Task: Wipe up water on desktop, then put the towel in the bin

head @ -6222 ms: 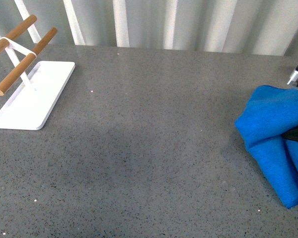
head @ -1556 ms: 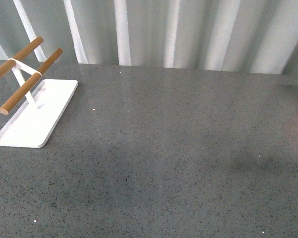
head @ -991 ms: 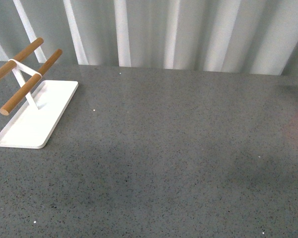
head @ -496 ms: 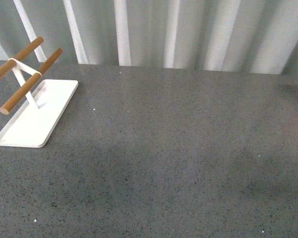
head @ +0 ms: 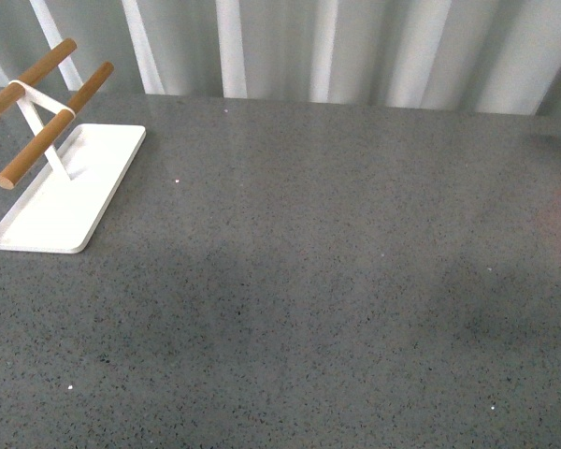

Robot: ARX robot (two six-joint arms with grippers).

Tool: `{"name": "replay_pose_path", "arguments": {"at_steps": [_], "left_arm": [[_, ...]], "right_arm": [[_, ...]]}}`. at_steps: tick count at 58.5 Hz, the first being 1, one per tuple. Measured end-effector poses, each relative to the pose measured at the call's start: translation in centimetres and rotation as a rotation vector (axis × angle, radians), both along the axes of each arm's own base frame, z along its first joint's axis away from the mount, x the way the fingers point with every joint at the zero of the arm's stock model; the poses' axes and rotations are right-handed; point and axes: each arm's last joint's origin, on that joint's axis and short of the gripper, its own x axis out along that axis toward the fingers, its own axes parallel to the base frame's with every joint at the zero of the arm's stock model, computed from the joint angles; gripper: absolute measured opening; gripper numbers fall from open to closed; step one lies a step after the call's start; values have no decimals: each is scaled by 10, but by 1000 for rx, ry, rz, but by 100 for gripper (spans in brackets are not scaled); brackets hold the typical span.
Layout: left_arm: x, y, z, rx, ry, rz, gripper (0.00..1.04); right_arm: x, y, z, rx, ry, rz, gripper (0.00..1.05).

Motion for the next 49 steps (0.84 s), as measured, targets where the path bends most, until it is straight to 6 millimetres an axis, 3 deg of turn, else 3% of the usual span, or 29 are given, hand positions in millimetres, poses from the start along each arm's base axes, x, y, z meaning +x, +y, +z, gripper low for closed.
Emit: {"name": "replay_pose_path", "arguments": {"at_steps": [5, 49], "left_arm": [[0, 0, 0, 0, 0, 0, 98], [0, 0, 0, 0, 0, 0, 98]], "right_arm": [[0, 0, 0, 1, 0, 0, 100], [0, 0, 0, 1, 0, 0, 98]]}}
